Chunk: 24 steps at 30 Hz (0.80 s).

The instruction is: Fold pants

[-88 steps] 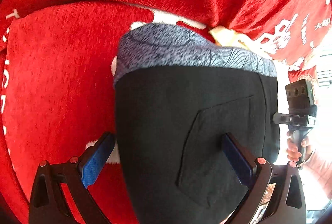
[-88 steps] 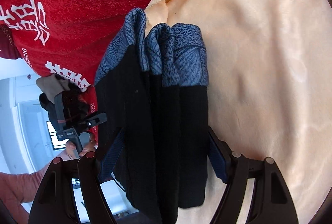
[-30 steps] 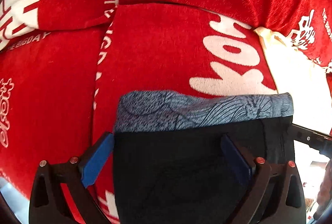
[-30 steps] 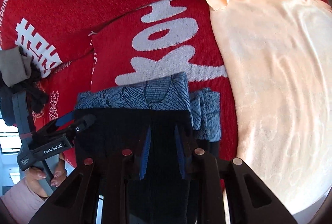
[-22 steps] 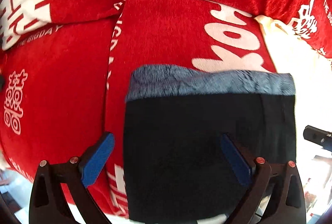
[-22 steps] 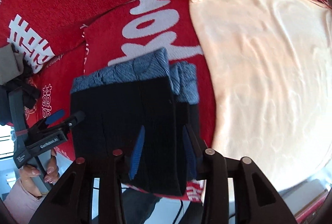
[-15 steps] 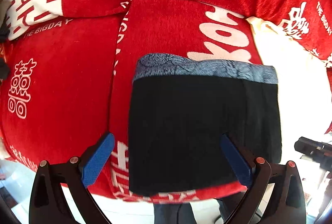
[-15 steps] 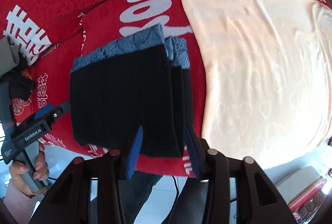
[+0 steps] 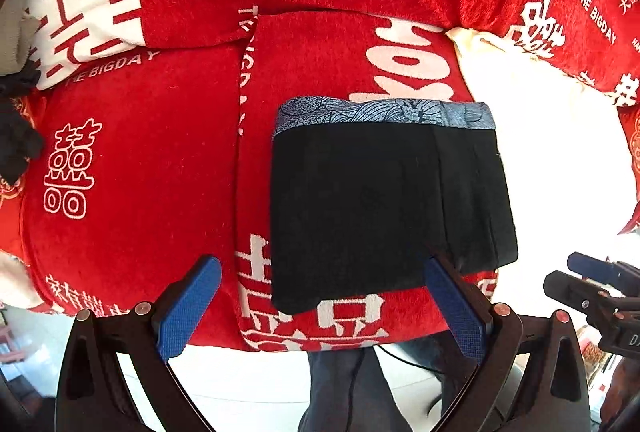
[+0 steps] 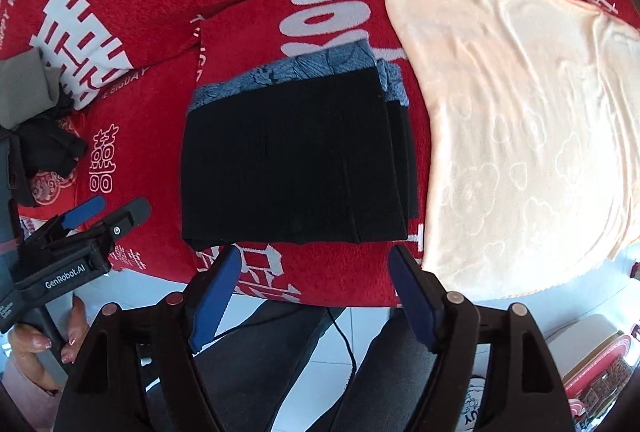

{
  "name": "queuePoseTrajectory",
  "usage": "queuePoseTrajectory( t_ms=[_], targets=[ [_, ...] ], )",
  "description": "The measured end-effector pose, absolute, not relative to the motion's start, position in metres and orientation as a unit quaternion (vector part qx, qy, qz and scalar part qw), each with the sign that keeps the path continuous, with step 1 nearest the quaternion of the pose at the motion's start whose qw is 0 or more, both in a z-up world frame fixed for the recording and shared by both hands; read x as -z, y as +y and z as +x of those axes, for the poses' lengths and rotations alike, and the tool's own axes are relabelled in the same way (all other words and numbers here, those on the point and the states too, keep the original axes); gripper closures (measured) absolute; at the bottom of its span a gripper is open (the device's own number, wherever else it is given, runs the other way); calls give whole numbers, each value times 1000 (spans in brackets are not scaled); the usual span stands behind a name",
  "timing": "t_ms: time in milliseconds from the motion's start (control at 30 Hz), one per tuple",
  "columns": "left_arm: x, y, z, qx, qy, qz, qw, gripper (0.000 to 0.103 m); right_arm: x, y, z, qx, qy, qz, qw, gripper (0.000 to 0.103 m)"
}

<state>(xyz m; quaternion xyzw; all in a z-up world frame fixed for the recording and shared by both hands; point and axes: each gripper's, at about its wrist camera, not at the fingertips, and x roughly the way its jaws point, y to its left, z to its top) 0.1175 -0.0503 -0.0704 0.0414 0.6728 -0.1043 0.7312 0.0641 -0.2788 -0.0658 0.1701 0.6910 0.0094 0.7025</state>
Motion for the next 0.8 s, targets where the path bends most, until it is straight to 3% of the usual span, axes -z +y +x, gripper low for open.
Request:
queuePoseTrajectory(
  t_ms=[100, 200, 800],
  targets=[
    [61, -51, 113, 98, 664, 43, 740, 1, 52, -278, 65, -11, 678, 157, 718, 20],
    [56, -55, 107, 92, 664, 42, 741, 1, 43, -276, 65, -11, 668, 135, 732, 0],
    [5, -66, 57, 25, 622, 74, 779, 1, 6, -270, 38, -13, 661, 91, 745, 0]
  ],
)
